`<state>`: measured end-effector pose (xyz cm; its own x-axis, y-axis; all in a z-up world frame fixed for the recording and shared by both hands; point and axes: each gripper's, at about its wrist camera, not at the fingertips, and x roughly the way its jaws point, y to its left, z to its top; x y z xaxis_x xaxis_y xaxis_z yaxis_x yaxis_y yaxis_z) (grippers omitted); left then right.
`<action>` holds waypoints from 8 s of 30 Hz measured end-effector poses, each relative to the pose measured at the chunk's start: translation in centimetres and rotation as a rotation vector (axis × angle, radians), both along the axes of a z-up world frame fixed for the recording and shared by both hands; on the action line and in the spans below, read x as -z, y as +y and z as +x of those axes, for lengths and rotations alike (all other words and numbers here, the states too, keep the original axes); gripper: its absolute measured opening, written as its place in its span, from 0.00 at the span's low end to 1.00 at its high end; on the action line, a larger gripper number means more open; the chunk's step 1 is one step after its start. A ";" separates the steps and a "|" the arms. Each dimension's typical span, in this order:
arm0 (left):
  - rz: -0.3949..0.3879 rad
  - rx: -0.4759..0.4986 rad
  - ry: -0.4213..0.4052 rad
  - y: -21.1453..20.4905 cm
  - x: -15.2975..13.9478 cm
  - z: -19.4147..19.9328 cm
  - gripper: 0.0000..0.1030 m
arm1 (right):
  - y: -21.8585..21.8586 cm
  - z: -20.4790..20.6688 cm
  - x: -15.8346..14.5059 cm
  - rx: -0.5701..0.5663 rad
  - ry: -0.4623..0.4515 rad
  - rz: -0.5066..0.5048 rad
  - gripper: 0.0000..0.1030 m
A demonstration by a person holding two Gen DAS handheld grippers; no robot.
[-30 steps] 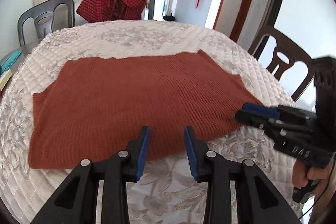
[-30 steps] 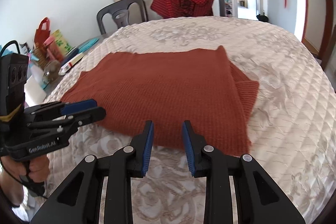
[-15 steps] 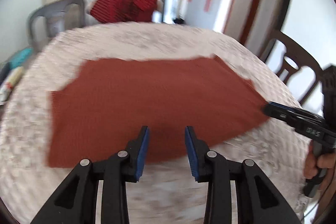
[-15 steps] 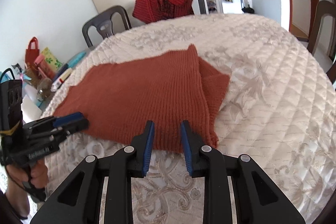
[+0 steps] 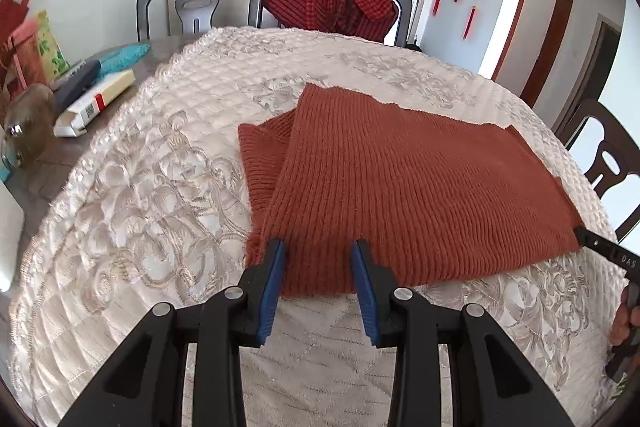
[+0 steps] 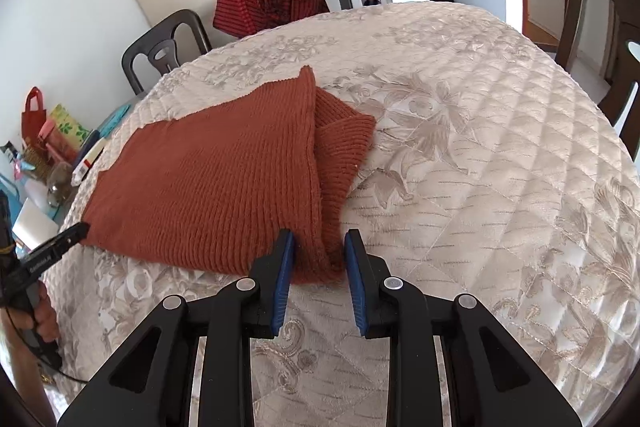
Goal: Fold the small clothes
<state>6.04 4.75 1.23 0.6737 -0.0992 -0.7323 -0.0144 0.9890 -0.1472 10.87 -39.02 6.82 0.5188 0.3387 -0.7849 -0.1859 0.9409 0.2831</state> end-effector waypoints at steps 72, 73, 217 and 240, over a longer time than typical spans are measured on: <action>-0.460 -0.089 0.052 4.9 1.2 2.3 0.37 | -1.8 1.6 1.6 0.114 0.122 0.481 0.27; -0.461 -0.094 0.062 4.9 1.4 2.6 0.30 | -1.8 1.7 1.7 0.116 0.123 0.477 0.21; -0.299 -0.058 0.013 4.5 0.7 -3.9 0.50 | 10.1 -9.0 -1.0 -0.401 0.019 0.147 0.09; -0.424 0.078 0.030 2.5 1.0 -5.2 0.53 | 10.3 -4.1 -1.0 -0.329 0.012 0.152 0.09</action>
